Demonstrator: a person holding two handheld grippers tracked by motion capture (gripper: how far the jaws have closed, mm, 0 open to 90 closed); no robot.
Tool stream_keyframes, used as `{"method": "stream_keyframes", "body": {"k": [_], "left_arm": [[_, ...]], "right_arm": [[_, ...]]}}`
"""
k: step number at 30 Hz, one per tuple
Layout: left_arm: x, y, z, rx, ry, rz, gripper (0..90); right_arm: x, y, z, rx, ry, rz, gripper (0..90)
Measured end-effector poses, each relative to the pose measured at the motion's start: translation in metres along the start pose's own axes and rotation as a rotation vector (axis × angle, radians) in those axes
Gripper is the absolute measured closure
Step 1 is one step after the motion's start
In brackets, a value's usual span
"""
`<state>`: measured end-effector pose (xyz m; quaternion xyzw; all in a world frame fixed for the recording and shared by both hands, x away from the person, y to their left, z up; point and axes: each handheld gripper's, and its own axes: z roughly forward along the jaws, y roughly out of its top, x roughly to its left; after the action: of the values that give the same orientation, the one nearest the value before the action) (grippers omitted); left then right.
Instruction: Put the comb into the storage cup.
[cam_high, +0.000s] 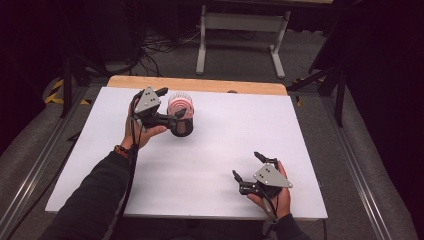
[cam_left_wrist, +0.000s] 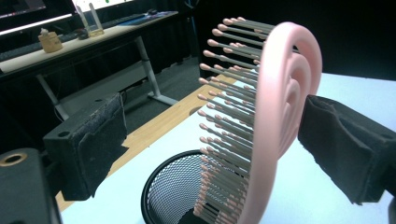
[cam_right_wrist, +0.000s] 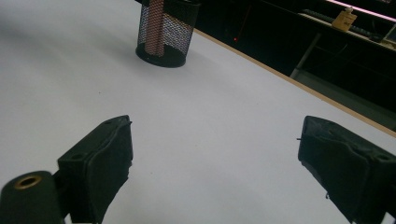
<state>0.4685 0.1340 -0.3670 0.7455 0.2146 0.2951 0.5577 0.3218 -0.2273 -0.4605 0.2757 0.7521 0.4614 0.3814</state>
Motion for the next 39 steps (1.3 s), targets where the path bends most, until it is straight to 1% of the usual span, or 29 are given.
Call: {"method": "stream_keyframes", "body": {"k": [9,12,14,18,24,27,34,38,39], "left_arm": [[0.001,-0.003,-0.005,0.005,-0.004,0.011,8.8],[0.001,-0.003,-0.007,0.007,-0.002,0.027,8.8],[0.001,-0.003,-0.010,0.005,-0.011,0.025,8.7],[0.001,-0.003,-0.013,-0.001,-0.014,0.030,8.8],[-0.001,0.000,-0.019,0.008,-0.022,0.059,8.8],[-0.003,0.000,-0.022,0.008,-0.027,0.068,8.7],[-0.006,-0.002,-0.031,0.003,-0.030,0.089,8.7],[-0.006,-0.003,-0.035,-0.003,-0.033,0.095,8.7],[-0.007,-0.003,-0.037,-0.002,-0.033,0.106,8.7]], "right_arm": [[0.000,0.000,0.000,-0.002,-0.002,-0.001,10.8],[0.000,0.000,0.000,-0.002,-0.003,-0.002,10.8],[0.000,0.000,0.000,-0.004,-0.003,-0.002,10.8],[0.001,0.000,0.000,-0.006,-0.005,-0.001,10.7],[0.000,0.001,-0.001,-0.016,-0.009,0.003,10.0],[-0.001,0.001,-0.002,-0.027,-0.014,0.008,9.6],[0.000,0.002,-0.002,-0.031,-0.017,0.004,9.3],[0.001,0.002,-0.003,-0.032,-0.019,0.004,9.2],[0.001,0.003,-0.003,-0.033,-0.020,0.005,9.2]]}}
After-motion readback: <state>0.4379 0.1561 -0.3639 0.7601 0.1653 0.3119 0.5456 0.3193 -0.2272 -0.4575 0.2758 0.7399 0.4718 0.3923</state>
